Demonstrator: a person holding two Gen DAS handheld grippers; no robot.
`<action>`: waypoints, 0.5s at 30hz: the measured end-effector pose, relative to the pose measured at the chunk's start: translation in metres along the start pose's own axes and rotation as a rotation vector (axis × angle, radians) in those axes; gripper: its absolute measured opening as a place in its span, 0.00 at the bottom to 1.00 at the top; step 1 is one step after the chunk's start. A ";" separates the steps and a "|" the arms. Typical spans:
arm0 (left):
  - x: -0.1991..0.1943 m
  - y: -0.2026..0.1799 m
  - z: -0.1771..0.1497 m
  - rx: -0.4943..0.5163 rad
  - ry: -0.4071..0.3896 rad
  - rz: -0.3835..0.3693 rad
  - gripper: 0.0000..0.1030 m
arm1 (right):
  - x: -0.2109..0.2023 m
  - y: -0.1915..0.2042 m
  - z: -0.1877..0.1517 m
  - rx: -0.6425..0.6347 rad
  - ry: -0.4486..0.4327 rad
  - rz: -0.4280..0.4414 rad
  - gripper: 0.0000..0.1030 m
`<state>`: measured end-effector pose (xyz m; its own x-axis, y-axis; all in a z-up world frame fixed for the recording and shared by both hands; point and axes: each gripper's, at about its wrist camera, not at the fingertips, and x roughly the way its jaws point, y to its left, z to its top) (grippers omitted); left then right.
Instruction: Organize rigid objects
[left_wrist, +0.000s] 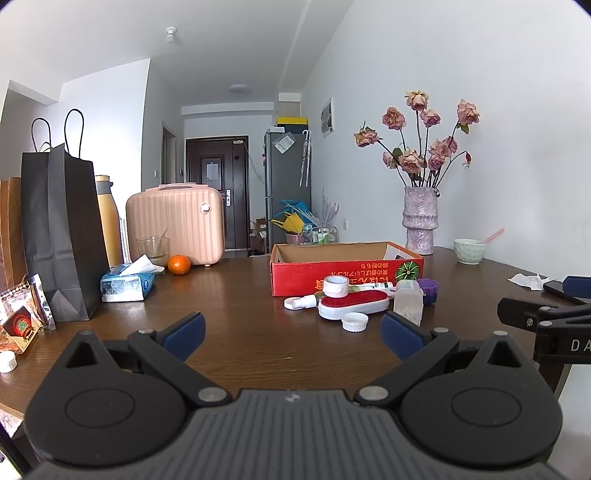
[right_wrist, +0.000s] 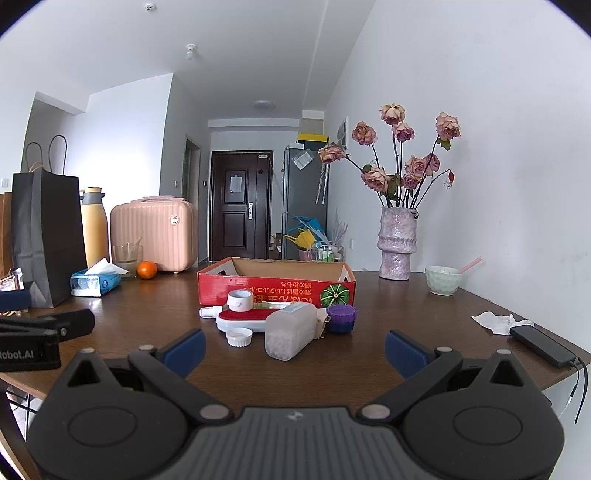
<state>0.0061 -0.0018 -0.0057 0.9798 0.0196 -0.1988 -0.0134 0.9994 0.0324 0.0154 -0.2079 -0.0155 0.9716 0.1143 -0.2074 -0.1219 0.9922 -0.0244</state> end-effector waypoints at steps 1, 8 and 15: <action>0.000 0.000 0.000 0.000 0.001 0.000 1.00 | 0.000 0.000 0.000 0.001 0.001 0.000 1.00; 0.000 0.000 0.000 0.001 0.000 -0.001 1.00 | 0.000 -0.001 -0.001 0.000 0.001 -0.004 1.00; 0.000 -0.001 -0.001 0.002 0.000 -0.001 1.00 | -0.001 -0.001 -0.002 0.001 0.000 -0.005 1.00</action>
<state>0.0063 -0.0022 -0.0067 0.9799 0.0189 -0.1988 -0.0122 0.9993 0.0345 0.0142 -0.2093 -0.0169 0.9722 0.1094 -0.2070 -0.1169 0.9929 -0.0242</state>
